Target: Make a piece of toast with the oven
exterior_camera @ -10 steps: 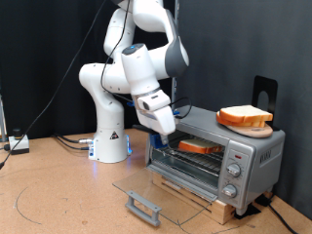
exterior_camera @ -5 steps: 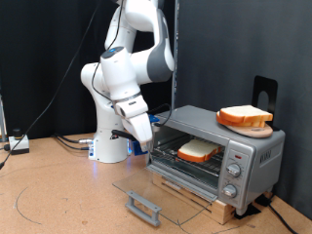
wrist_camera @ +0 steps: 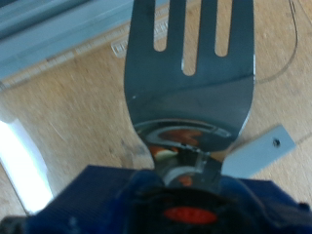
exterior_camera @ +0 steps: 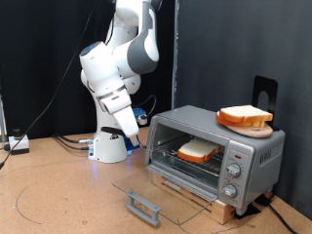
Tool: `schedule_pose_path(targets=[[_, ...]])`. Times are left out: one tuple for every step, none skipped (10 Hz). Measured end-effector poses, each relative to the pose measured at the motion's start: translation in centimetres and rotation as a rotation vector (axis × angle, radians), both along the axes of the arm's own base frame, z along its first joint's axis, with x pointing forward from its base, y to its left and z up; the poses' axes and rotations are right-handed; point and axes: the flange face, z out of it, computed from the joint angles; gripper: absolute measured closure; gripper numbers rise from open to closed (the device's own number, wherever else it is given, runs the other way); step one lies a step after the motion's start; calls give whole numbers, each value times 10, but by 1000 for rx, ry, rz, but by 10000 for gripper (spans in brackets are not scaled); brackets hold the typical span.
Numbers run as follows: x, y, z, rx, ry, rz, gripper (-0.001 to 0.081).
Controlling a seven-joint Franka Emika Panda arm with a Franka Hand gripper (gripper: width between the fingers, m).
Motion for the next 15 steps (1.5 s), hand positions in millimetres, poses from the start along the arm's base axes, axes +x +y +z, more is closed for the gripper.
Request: schedule_pose_path(targets=[[0,-2,9,58,-8,-8,339],[-2,-6,23,126,-24,-6,339],[-5,-11,37,183,-39,4,339],[-8,-14,51,223,-56,18,339],[-10,-16,64,250,-72,28,339],[-13,-17,78,256,-91,35,339],[-16,-16,88,242,-96,47,339],[-20,-13,95,222,-98,58,339],[-20,-13,93,227,-95,56,339],[-22,-5,92,282,-85,96,339],[-26,9,96,361,-92,171,339],[-28,24,100,423,-104,249,339],[-31,38,103,456,-102,310,339],[-33,53,106,468,-86,356,339],[-34,67,108,460,-76,394,339]])
